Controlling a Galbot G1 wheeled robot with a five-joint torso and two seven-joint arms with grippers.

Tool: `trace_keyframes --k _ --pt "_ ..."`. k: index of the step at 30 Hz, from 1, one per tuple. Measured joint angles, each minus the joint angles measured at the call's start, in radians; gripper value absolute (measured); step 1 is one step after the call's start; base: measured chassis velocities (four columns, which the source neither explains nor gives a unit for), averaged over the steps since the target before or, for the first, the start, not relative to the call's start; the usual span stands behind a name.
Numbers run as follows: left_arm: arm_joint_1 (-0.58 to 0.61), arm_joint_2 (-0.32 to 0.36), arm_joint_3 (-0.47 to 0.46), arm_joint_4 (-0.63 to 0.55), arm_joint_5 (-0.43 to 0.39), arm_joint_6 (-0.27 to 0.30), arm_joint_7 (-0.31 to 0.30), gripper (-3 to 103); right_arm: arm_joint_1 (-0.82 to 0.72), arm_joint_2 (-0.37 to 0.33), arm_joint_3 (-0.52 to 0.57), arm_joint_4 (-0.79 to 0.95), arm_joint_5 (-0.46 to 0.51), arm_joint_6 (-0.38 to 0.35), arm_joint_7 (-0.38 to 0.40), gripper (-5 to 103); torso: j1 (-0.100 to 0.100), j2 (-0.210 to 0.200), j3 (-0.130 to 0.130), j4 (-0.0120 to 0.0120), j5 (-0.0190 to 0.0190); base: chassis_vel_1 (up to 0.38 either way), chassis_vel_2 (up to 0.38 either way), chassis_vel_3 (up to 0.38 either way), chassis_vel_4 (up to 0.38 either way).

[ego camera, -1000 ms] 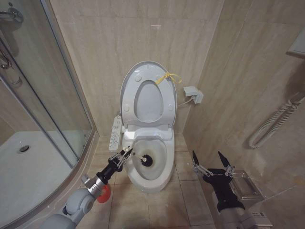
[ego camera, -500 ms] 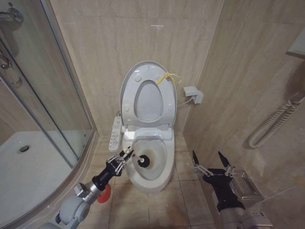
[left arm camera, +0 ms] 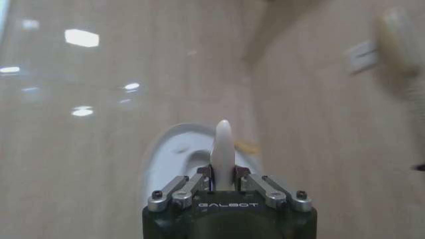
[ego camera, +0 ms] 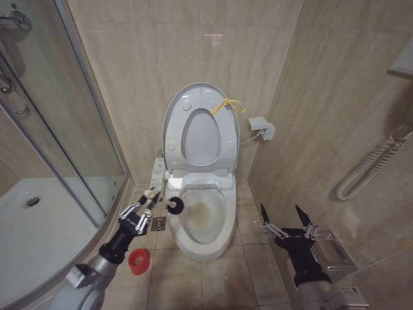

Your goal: Open the toilet lid, clean the toilet bowl with a toilet brush, close the toilet lid, and flush.

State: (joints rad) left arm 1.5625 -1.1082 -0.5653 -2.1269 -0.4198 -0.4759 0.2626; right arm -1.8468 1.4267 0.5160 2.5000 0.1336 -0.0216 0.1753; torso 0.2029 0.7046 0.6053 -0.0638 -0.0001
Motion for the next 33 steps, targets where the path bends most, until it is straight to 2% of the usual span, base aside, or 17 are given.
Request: trace_keyframes --k 1,2,4,5,12,18,19,20,21,22,24,25,28,29,31,33 --pt "0.027 -0.022 -0.010 -0.015 0.011 0.009 -0.025 21 0.000 0.000 0.000 0.000 0.000 0.000 0.000 100 0.000 0.000 0.000 0.0002 0.0001 0.000 0.000 0.000 0.000" --pt "0.027 -0.022 -0.010 -0.015 0.011 0.009 -0.025 21 0.000 0.000 0.000 0.000 0.000 0.000 0.000 100 0.000 0.000 0.000 0.0002 0.0001 0.000 0.000 0.000 0.000" --pt "0.088 -0.087 -0.044 -0.048 0.046 0.030 -0.094 21 0.000 0.000 0.000 0.000 0.000 0.000 0.000 100 0.000 0.000 0.000 -0.0001 0.0001 0.000 0.000 0.000 0.000" --pt "0.088 -0.087 -0.044 -0.048 0.046 0.030 -0.094 21 0.000 0.000 0.000 0.000 0.000 0.000 0.000 100 0.000 0.000 0.000 -0.0001 0.0001 0.000 0.000 0.000 0.000" --pt "0.179 -0.193 -0.106 -0.090 0.101 0.088 -0.210 21 0.000 0.000 0.000 0.000 0.000 0.000 0.000 100 0.000 0.000 0.000 -0.0005 0.0003 0.000 0.000 0.000 0.000" --pt "0.199 -0.238 -0.125 -0.011 0.136 0.083 -0.253 21 0.000 0.000 0.000 0.000 0.000 0.000 0.000 100 0.000 0.000 0.000 -0.0001 0.0003 0.000 0.000 0.000 0.000" --pt "0.180 -0.233 -0.115 0.039 0.126 0.073 -0.256 21 0.000 0.000 0.000 0.000 0.000 0.000 0.000 100 0.000 0.000 0.000 0.0003 0.0003 0.000 0.000 0.000 0.000" --pt "0.155 -0.223 -0.101 0.090 0.112 0.056 -0.257 21 0.000 0.000 0.000 0.000 0.000 0.000 0.000 100 0.000 0.000 0.000 -0.0003 0.0001 0.000 0.000 0.000 0.000" --pt "0.119 -0.212 -0.092 0.166 0.103 0.016 -0.250 21 0.000 0.000 0.000 0.000 0.000 0.000 0.000 100 0.000 0.000 0.000 -0.0008 -0.0001 0.000 0.000 0.000 0.000" --pt "0.119 -0.212 -0.092 0.166 0.103 0.016 -0.250 21 0.000 0.000 0.000 0.000 0.000 0.000 0.000 100 0.000 0.000 0.000 -0.0008 -0.0001 0.000 0.000 0.000 0.000" --pt "0.037 -0.200 -0.083 0.345 0.082 -0.084 -0.209 21 0.000 0.000 0.000 0.000 0.000 0.000 0.000 100 0.000 0.000 0.000 -0.0005 0.0000 0.000 0.000 0.000 0.000" --pt "0.037 -0.200 -0.083 0.345 0.082 -0.084 -0.209 21 0.000 0.000 0.000 0.000 0.000 0.000 0.000 100 0.000 0.000 0.000 -0.0005 0.0000 0.000 0.000 0.000 0.000" --pt "-0.069 -0.185 -0.069 0.565 0.039 -0.197 -0.131 21 0.000 0.000 0.000 0.000 0.000 0.000 0.000 100 0.000 0.000 0.000 0.0000 -0.0002 0.000 0.000 0.000 0.000" --pt "-0.069 -0.185 -0.069 0.565 0.039 -0.197 -0.131 21 0.000 0.000 0.000 0.000 0.000 0.000 0.000 100 0.000 0.000 0.000 0.0000 -0.0002 0.000 0.000 0.000 0.000" --pt "-0.132 -0.171 -0.049 0.681 -0.011 -0.267 -0.071 21 0.000 0.000 0.000 0.000 0.000 0.000 0.000 100 0.000 0.000 0.000 -0.0006 -0.0002 0.000 0.000 0.000 0.000" --pt "-0.154 -0.167 -0.044 0.724 -0.028 -0.285 -0.048 21 0.000 0.000 0.000 0.000 0.000 0.000 0.000 100 0.000 0.000 0.000 -0.0002 -0.0002 0.000 0.000 0.000 0.000"
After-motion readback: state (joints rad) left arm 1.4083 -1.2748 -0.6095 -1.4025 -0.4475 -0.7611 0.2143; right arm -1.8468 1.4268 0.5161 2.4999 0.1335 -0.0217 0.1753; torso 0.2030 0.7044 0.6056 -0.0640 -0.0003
